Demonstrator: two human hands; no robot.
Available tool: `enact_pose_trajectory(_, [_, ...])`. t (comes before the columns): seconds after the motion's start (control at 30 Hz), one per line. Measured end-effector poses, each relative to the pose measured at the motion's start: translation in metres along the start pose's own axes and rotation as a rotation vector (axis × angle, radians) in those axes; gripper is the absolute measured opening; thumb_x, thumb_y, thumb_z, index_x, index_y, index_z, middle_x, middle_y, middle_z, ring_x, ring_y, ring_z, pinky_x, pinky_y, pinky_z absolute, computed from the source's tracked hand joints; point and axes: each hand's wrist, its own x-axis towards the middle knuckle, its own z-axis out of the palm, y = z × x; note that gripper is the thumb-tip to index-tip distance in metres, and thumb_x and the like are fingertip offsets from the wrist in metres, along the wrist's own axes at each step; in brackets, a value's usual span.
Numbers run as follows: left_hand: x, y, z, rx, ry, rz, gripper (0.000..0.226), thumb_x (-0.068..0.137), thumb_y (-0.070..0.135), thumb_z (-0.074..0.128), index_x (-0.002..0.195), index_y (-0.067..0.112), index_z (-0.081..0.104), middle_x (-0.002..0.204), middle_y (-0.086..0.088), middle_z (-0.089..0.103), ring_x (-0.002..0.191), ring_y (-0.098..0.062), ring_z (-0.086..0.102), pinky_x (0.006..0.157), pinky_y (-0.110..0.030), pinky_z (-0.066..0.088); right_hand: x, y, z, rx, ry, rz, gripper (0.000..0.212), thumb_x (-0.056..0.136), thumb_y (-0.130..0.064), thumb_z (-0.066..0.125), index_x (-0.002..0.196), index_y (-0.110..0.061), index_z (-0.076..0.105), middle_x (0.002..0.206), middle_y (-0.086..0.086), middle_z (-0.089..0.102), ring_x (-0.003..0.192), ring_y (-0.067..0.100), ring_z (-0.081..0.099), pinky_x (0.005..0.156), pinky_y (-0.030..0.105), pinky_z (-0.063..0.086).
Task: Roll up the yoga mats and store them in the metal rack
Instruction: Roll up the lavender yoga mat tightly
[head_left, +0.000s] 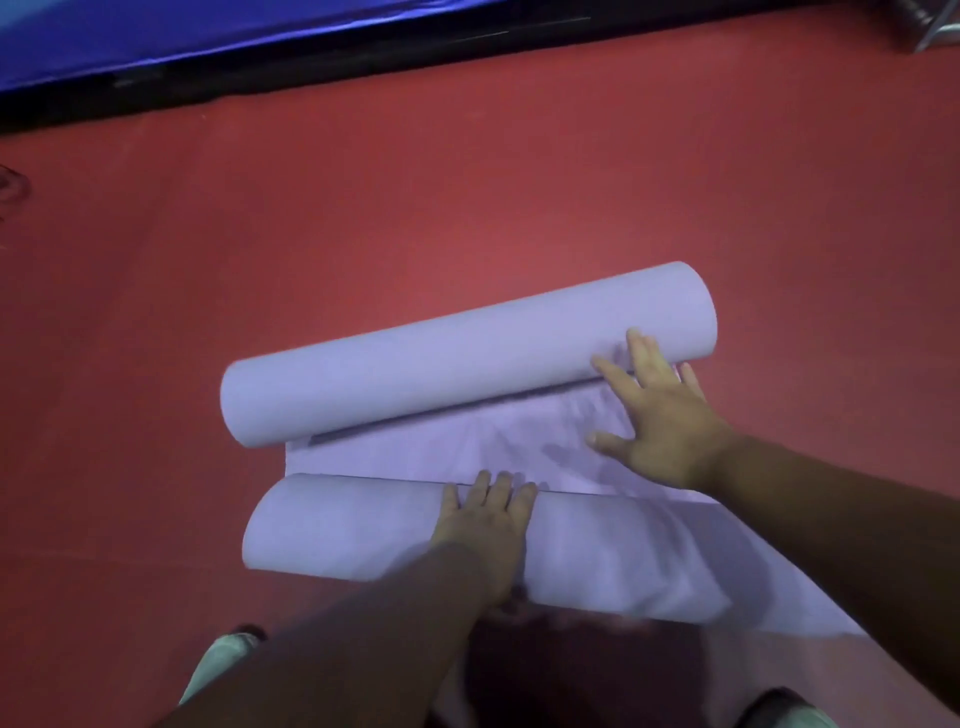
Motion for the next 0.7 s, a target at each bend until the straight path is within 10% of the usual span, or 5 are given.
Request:
enact_pose_trajectory(0.17, [0.019, -0.024, -0.03, -0.062, 0.078, -0.085, 0.135, 0.057, 0.062, 0.088, 0.158, 0.037, 0.003, 0.166, -0.009, -0.004, 0.154, -0.031, -0.004, 0.12, -0.059, 0.011, -0.023, -0.02, 0.03, -0.013, 0.005, -0.093, 0.081, 0.072, -0.076, 0.038, 0.124, -0.019, 0.062, 0.135, 0.016, 0.049, 0.125, 0.041, 0.048, 0.099, 0.051, 0.044])
enact_pose_trajectory(0.23, [0.022, -0.039, -0.039, -0.15, 0.3, -0.123, 0.112, 0.058, 0.064, 0.085, 0.151, 0.038, 0.028, 0.153, -0.006, 0.026, 0.144, -0.028, 0.024, 0.114, -0.044, 0.028, -0.038, -0.022, 0.049, -0.107, -0.011, -0.131, 0.076, 0.069, -0.074, 0.055, 0.116, -0.014, 0.064, 0.115, 0.011, 0.055, 0.104, 0.037, 0.058, 0.084, 0.049, 0.05])
enact_pose_trajectory(0.33, [0.029, -0.051, -0.041, -0.198, 0.42, -0.112, 0.062, 0.082, 0.057, 0.071, 0.135, 0.031, 0.053, 0.127, 0.002, 0.051, 0.121, -0.024, 0.045, 0.099, -0.037, 0.039, -0.04, -0.016, 0.07, -0.326, -0.093, -0.114, 0.123, 0.054, -0.072, 0.076, 0.147, 0.0, 0.04, 0.139, 0.023, 0.048, 0.126, 0.043, 0.048, 0.104, 0.056, 0.043])
enact_pose_trajectory(0.47, [0.023, -0.045, -0.014, -0.129, 0.382, -0.011, 0.071, 0.096, 0.057, 0.05, 0.153, 0.019, 0.033, 0.15, -0.005, 0.04, 0.134, -0.028, 0.036, 0.115, -0.04, 0.029, -0.034, -0.018, 0.066, -0.449, -0.166, -0.068, 0.124, 0.081, -0.064, 0.064, 0.156, -0.01, -0.018, 0.163, 0.024, 0.006, 0.149, 0.043, 0.012, 0.117, 0.058, 0.013])
enact_pose_trajectory(0.7, [0.012, -0.041, -0.016, 0.051, 0.232, -0.014, 0.134, 0.071, 0.062, 0.08, 0.16, 0.014, -0.008, 0.166, -0.012, 0.002, 0.153, -0.036, 0.0, 0.124, -0.055, 0.004, -0.019, -0.019, 0.039, -0.299, -0.24, -0.075, 0.118, 0.06, -0.063, 0.074, 0.152, -0.028, 0.009, 0.132, 0.003, 0.046, 0.12, 0.027, 0.047, 0.099, 0.042, 0.037])
